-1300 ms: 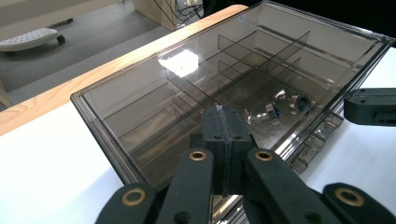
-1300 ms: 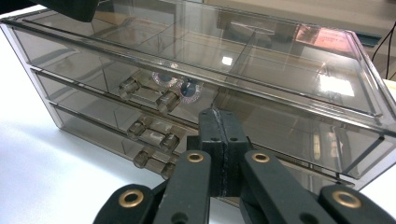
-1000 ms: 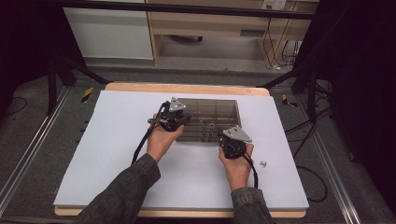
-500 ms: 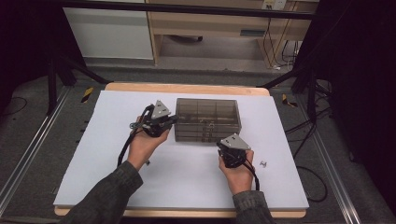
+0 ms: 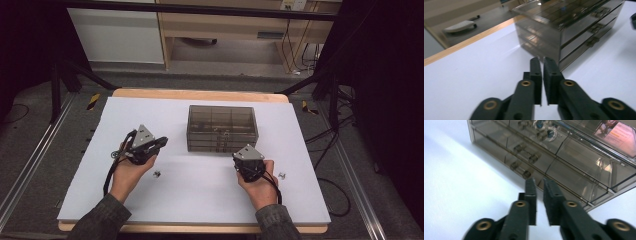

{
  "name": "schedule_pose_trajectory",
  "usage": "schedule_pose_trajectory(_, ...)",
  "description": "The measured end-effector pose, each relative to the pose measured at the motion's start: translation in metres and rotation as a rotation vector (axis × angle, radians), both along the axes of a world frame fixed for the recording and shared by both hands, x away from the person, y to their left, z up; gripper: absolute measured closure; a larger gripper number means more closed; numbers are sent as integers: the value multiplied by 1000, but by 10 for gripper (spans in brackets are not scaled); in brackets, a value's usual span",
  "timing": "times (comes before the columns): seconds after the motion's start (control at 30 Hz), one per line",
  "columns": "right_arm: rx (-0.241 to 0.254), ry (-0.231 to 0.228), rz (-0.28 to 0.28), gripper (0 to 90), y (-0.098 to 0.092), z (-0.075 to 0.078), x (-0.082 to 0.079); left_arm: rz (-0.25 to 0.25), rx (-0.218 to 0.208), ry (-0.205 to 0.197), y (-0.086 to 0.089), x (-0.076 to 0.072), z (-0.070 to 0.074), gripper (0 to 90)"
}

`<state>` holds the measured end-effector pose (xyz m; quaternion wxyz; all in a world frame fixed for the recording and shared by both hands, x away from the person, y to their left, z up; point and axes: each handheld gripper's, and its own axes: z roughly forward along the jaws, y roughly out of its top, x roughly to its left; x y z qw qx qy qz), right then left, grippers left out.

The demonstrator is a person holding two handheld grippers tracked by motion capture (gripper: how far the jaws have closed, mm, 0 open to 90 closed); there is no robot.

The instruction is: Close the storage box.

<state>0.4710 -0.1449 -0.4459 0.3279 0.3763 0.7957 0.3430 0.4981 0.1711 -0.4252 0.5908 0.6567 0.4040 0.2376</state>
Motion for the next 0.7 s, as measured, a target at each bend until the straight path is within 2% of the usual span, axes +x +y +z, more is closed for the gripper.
schedule_pose_trajectory(0.17, -75, -1, 39, 635, 1, 5, -2, 76, -15, -6, 25, -6, -14, 497)
schedule_pose_trajectory(0.23, -101, 5, 63, 567, 3, 6, -3, 96, 3, -1, 33, -5, -18, 408)
schedule_pose_trajectory(0.3, -134, 0, 82, 491, 7, 7, -6, 115, -17, 1, 42, -5, -20, 330)
schedule_pose_trajectory(0.4, -141, -15, 103, 404, 9, 10, -9, 136, -6, -2, 52, -8, -20, 247)
schedule_pose_trajectory(0.47, -145, 10, 110, 315, 9, 10, -7, 151, -8, -13, 56, -11, -21, 204)
schedule_pose_trajectory(0.57, -162, 22, 112, 236, 11, 10, -6, 170, -12, -12, 69, -19, -23, 151)
schedule_pose_trajectory(0.6, -162, 22, 112, 236, 11, 10, -6, 170, -12, -12, 69, -19, -23, 123)
schedule_pose_trajectory(0.63, -198, 28, 115, 202, 13, 10, -6, 176, -10, -14, 72, -21, -24, 123)
schedule_pose_trajectory(0.67, -227, 14, 128, 228, 15, 11, -7, 178, -13, -12, 76, -23, -26, 99)
schedule_pose_trajectory(0.7, -227, 14, 128, 228, 15, 11, -7, 178, -15, -9, 79, -25, -27, 99)
